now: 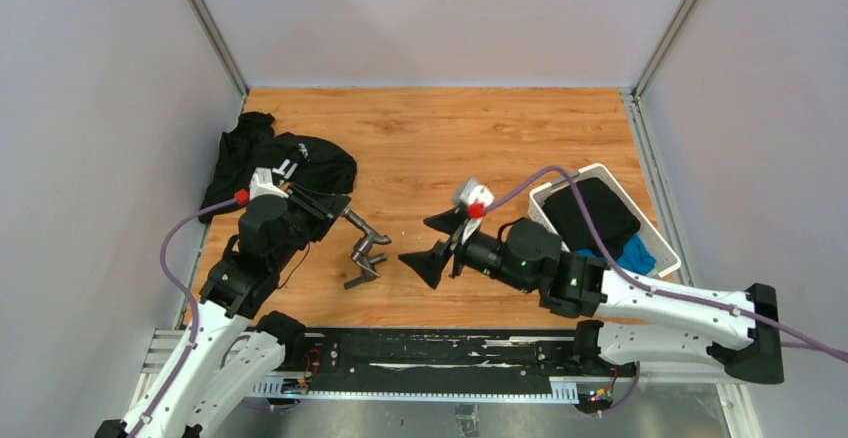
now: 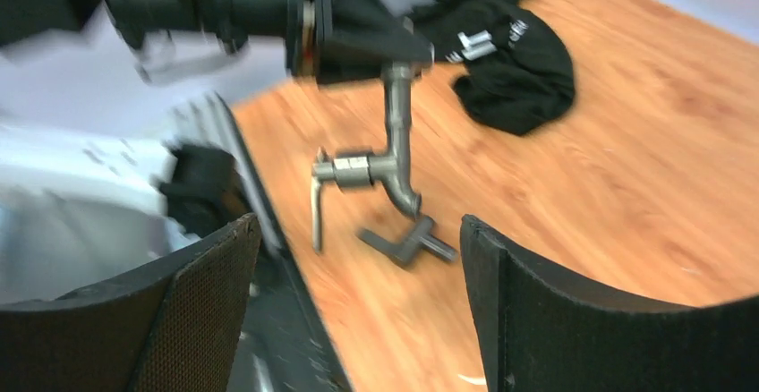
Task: Install the water faucets
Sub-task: Screw the water faucet onto the adaptor.
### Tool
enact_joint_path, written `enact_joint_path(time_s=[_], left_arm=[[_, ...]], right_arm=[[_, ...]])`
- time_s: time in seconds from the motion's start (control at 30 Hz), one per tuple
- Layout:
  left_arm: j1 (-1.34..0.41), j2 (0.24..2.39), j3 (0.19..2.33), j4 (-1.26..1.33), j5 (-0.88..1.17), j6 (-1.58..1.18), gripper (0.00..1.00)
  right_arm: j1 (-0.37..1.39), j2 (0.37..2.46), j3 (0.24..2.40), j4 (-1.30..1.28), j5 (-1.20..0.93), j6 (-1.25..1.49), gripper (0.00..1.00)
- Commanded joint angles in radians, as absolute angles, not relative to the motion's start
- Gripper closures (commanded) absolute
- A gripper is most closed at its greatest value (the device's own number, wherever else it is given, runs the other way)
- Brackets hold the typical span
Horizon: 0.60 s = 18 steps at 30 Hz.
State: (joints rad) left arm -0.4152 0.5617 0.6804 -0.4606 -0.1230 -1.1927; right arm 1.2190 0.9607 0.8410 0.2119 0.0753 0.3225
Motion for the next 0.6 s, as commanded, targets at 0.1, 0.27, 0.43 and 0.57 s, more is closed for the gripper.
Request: enact_joint_path(time_s=[0.1, 0.27, 0.43, 0.57], left_arm=[[-0.411, 0.595, 0.787, -0.522, -0.179, -1.193, 1.0], [-0.411, 0.613, 0.805, -0.535, -0.159, -1.205, 1.0], [-0.411, 0.615, 0.793, -0.534, -0.147, -1.238, 1.0], [-0.411, 0.631, 0.796, -0.528, -0.103, -1.273, 1.0]], right_arm=[[1.492, 1.094, 0.803, 0.107, 0.589, -0.535, 0.2], [1.522, 1.179, 0.718, 0.315, 0.627, -0.754, 0.18], [1.522, 1.239, 0.67, 0.488, 0.582, -0.901, 0.19], [1.516, 1.346, 0.631, 0.757, 0.593, -1.035, 0.18]])
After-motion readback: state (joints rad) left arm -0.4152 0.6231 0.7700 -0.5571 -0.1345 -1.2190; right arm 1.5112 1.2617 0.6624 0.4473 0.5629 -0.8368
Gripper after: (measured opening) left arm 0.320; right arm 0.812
